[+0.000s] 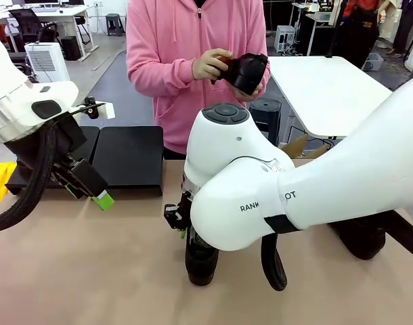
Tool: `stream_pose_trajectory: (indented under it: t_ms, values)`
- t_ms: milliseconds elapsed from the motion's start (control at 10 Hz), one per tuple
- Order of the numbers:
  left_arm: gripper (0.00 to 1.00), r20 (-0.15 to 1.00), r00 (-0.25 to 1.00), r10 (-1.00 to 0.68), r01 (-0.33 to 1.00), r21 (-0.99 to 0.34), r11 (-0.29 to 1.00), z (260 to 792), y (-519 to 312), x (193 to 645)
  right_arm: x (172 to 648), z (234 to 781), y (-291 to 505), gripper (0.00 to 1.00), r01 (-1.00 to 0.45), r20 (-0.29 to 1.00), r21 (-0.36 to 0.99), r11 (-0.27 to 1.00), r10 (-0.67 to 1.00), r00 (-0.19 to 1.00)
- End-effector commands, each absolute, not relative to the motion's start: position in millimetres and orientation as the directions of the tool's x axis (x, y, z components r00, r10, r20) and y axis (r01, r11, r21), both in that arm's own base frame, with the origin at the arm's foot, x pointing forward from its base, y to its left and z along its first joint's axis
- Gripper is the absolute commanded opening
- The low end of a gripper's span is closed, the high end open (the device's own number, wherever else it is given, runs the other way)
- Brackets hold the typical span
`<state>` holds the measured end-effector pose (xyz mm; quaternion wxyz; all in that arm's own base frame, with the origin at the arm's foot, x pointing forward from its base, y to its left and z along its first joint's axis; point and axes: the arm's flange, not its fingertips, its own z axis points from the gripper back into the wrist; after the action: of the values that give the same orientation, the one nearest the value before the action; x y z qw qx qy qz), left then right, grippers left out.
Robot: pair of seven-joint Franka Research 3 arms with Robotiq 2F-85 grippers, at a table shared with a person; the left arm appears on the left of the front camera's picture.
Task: Organize the shoes by placing them on the stand.
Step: Pick up one Shoe and place it in the middle of the table, then place the Shoe from the middle of the table onto the Shoes Stand.
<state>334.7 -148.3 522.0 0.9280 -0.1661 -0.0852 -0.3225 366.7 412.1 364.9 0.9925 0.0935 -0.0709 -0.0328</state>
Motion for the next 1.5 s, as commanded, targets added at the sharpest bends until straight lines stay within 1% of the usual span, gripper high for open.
stream_pose_trajectory:
  t_ms: [0,200,400,500,1300,1400]
  values:
    - [1.0,0.274,0.772,-0.574,0.633,-0.247,0.733,522.5,-147.4,336.1,356.2,382.1,407.5,1.0,0.041,0.137,0.239,0.97,-0.075,0.988]
    - [1.0,0.274,0.772,-0.574,0.633,-0.247,0.733,522.5,-147.4,336.1,341.8,408.3,396.1,1.0,0.039,0.097,0.29,0.956,-0.07,0.993]
    - [1.0,0.274,0.772,-0.574,0.633,-0.247,0.733,522.5,-147.4,336.1,326.2,433.7,369.4,1.0,0.07,0.088,0.352,0.934,-0.107,0.99]
    - [1.0,0.274,0.772,-0.574,0.633,-0.247,0.733,522.5,-147.4,336.1,347.5,410.8,409.3,1.0,0.056,0.109,0.296,0.953,-0.092,0.99]
    - [1.0,0.274,0.772,-0.574,0.633,-0.247,0.733,522.5,-147.4,336.1,347.5,410.8,409.3,1.0,0.056,0.109,0.296,0.953,-0.092,0.99]
    - [1.0,0.274,0.772,-0.574,0.633,-0.247,0.733,522.5,-147.4,336.1,344.7,407.8,403.7,1.0,0.049,0.089,0.301,0.952,-0.079,0.993]
